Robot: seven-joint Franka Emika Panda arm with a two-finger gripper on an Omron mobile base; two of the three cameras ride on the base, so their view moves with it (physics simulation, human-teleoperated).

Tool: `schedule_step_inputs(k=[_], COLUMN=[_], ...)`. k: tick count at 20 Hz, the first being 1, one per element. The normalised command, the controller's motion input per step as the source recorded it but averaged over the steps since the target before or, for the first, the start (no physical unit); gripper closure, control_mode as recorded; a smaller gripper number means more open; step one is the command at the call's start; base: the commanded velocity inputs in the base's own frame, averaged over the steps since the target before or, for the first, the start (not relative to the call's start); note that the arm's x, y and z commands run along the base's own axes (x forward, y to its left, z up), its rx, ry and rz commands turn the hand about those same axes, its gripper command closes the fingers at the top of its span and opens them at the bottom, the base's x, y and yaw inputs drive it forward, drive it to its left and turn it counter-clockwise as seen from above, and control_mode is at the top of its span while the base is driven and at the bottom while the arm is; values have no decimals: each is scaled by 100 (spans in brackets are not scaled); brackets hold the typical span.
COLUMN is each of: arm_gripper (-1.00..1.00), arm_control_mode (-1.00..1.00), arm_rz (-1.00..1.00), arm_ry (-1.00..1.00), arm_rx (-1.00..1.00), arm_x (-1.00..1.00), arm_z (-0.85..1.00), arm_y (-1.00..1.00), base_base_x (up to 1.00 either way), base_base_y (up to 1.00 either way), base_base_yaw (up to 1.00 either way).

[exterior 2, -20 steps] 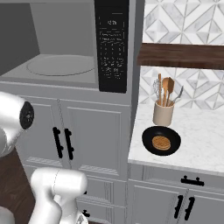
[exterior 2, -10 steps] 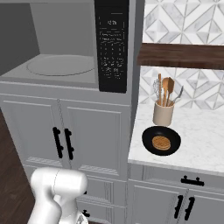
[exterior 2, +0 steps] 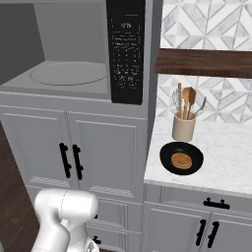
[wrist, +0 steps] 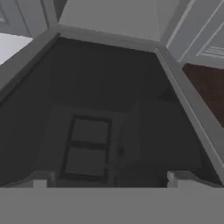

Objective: Open the microwave, place the bowl with waffle inside the microwave, then close the microwave door and turn it on.

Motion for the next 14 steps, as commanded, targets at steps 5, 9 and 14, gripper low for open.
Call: schedule_step_inputs(k=[5,9,14], arm_gripper=[-100,-100,-100], arm_control_mode=[-100,-100,-100], arm_rz=[-1,-21,-10], arm_ry=[41,36,5], arm_rx=[-3,-9,-4], arm_x=[4,0,0], arm_z=[-13,-23,-66], arm_y=[-100,-100,-100], base_base_x=[0,0,0], base_base_y=[0,0,0], base_base_yaw=[0,0,0])
